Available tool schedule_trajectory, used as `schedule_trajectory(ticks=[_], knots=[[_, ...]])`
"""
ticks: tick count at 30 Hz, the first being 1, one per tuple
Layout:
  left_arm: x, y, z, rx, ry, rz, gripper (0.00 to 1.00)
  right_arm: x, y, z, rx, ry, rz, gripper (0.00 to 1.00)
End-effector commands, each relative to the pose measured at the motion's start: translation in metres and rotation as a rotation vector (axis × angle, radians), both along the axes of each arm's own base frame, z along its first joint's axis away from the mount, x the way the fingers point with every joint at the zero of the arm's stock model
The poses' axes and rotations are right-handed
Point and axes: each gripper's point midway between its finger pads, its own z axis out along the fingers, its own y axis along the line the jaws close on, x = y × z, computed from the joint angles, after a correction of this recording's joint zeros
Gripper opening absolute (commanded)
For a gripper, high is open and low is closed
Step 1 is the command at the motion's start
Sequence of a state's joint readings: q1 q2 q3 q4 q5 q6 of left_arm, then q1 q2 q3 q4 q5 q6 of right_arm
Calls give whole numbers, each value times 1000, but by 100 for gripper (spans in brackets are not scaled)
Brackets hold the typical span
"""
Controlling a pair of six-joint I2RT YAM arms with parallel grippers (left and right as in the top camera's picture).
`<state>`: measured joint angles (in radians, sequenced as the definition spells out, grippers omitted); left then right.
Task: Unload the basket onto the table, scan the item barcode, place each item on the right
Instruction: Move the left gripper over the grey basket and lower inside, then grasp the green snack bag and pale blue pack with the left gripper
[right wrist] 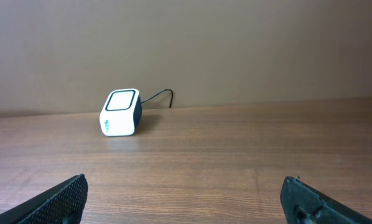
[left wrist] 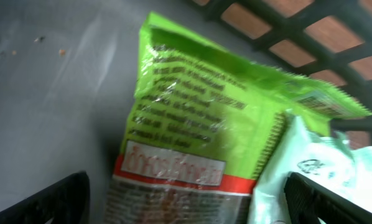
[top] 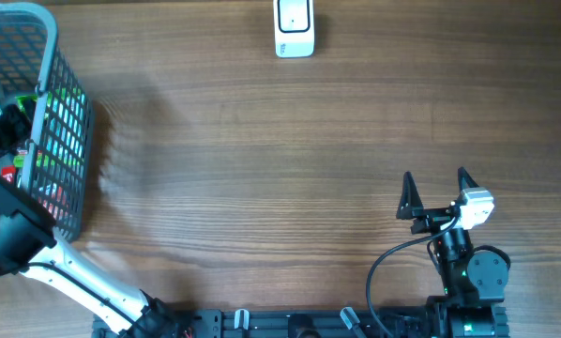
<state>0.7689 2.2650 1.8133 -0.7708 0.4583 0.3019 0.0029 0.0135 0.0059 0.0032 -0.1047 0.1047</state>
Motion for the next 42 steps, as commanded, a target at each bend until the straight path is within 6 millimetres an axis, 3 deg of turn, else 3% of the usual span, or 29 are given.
schedule_trajectory(ticks=[1,9,23,26,27,28,37,42], knots=[[9,3,45,30,-99,-17,100,-1,0,3,1,-12,3,100],[-2,-8,40,32,-60,-94,100,-1,0,3,1,-12,3,100],[-20,-27,-19,-11,-8,-109,100,-1,0,3,1,-12,3,100],[-19,-24,-19,-1,-9,-107,72,-1,0,3,1,-12,3,100],[-19,-23,-18,3,-13,-106,52,-1,0,3,1,-12,3,100],[-18,-22,-18,5,-16,-101,43,-1,0,3,0,-12,3,100],[-11,-14,4,46,-64,-79,44,-1,0,3,1,-12,3,100],[-7,-10,25,68,-102,-49,52,-1,0,3,1,-12,3,100]])
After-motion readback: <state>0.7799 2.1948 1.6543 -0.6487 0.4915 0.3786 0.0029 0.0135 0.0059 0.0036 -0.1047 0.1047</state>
